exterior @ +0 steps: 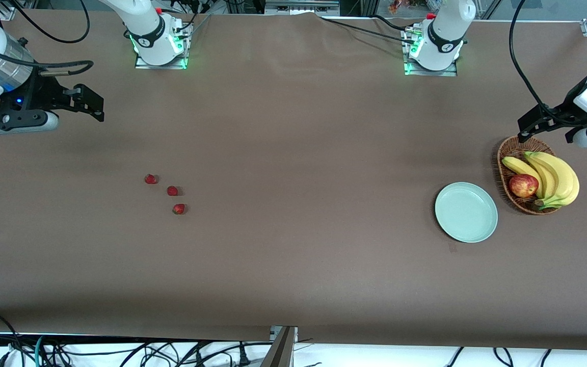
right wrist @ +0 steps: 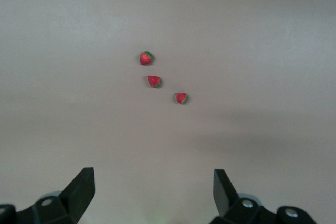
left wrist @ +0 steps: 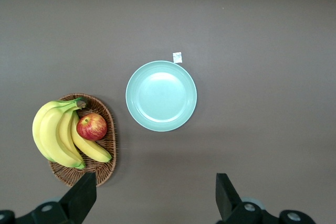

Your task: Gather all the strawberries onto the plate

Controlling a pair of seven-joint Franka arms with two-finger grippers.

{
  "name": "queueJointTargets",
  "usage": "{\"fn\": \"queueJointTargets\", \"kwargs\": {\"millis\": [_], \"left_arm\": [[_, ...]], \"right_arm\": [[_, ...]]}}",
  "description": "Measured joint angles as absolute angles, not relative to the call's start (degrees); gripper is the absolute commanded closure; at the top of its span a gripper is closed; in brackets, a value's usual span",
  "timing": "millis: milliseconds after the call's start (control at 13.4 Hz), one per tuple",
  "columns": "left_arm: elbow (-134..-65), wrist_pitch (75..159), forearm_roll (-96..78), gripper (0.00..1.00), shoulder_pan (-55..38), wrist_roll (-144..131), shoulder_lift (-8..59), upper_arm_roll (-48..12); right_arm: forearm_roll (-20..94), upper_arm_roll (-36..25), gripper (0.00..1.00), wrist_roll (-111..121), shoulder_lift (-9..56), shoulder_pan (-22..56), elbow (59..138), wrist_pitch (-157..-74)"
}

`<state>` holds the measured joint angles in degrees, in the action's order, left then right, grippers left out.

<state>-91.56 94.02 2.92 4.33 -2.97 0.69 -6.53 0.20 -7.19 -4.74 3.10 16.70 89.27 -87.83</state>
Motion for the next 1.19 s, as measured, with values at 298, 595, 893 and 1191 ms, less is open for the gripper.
{"fn": "queueJointTargets", "kwargs": {"millis": [298, 595, 893, 1191], "left_arm": [[-89.95, 88.82, 2.92, 0.00, 4.58, -2.97, 0.65, -5.93], [-89.73, 88.58, 2.92, 0.00, 4.70, -2.97, 0.72, -5.91], [-89.57, 90.37, 2.92, 0.00, 4.18, -2.97, 1.83, -6.57], [-88.80, 92.60, 2.92, 0.00, 4.10, -2.97, 3.78, -6.96]], "right_arm": [[0.19, -6.66, 0.00, -4.75, 15.90, 17.50, 88.69, -91.00], [0.20, -6.58, 0.00, -3.13, 23.96, 17.89, 86.79, -96.21], [0.27, -6.56, 0.00, -2.89, 28.81, 18.09, 86.64, -101.08], [2.51, -6.47, 0.01, -2.82, 33.72, 18.21, 88.03, -107.47]]}}
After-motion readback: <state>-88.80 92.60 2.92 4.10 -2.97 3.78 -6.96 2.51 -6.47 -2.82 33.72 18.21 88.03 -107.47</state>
